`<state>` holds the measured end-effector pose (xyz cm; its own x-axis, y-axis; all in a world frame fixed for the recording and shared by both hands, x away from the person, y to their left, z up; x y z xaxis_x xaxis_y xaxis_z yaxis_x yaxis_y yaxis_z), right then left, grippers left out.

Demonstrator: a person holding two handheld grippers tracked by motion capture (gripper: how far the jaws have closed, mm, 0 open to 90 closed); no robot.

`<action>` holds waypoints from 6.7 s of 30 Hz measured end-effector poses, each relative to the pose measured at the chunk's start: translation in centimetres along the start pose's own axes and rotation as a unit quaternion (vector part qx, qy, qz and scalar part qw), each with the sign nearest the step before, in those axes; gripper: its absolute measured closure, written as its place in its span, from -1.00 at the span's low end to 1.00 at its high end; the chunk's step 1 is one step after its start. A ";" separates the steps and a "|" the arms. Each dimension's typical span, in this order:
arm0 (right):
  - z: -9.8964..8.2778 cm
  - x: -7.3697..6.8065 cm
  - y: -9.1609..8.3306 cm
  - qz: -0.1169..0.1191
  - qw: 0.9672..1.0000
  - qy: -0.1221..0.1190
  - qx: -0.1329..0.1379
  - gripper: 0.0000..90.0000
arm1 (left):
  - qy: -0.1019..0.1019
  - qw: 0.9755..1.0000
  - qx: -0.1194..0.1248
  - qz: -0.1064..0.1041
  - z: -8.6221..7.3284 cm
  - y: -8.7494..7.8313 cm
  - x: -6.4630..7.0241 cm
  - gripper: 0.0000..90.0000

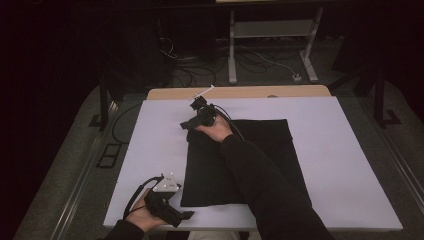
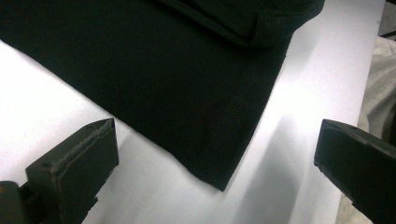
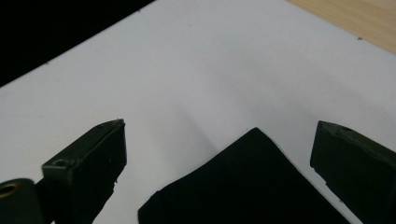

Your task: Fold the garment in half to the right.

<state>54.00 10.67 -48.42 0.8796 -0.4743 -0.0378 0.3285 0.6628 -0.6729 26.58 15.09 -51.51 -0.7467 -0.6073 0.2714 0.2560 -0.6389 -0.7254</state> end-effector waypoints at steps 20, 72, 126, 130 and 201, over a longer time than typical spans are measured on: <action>-1.1 1.0 1.7 -0.017 0.999 0.026 -0.007 -0.71 | 0.001 0.998 0.042 0.042 0.9 0.1 -0.7 -0.26; -0.4 1.3 -0.5 -0.043 0.999 0.015 -0.008 0.88 | -0.028 0.998 0.061 0.003 3.9 0.3 -0.3 0.88; -1.4 4.1 -12.1 -0.043 0.997 0.026 0.063 0.88 | 0.048 0.993 0.094 -0.046 11.1 0.6 5.0 0.88; -1.8 4.7 -13.0 -0.049 0.996 0.031 0.066 0.88 | 0.053 0.993 0.091 -0.052 11.6 1.0 5.5 0.88; -9.5 10.7 -20.6 -0.101 0.986 0.105 0.077 0.87 | 0.098 0.985 0.074 -0.119 17.4 7.7 12.7 0.88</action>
<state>53.41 -13.55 -42.01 0.7057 -0.7043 -0.0771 0.5526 0.6152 -0.5623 29.83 -5.78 -42.66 -0.8969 -0.3383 0.2847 0.1355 -0.8232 -0.5513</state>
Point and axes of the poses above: each handheld gripper's, and its own axes: y roughly forward along the jaws, z roughly out of its top, x roughly to its right, the point moved 9 cm from there along y, roughly forward along the jaws, and after that the axes turned 13 degrees about -y, right-handed, at the moved point
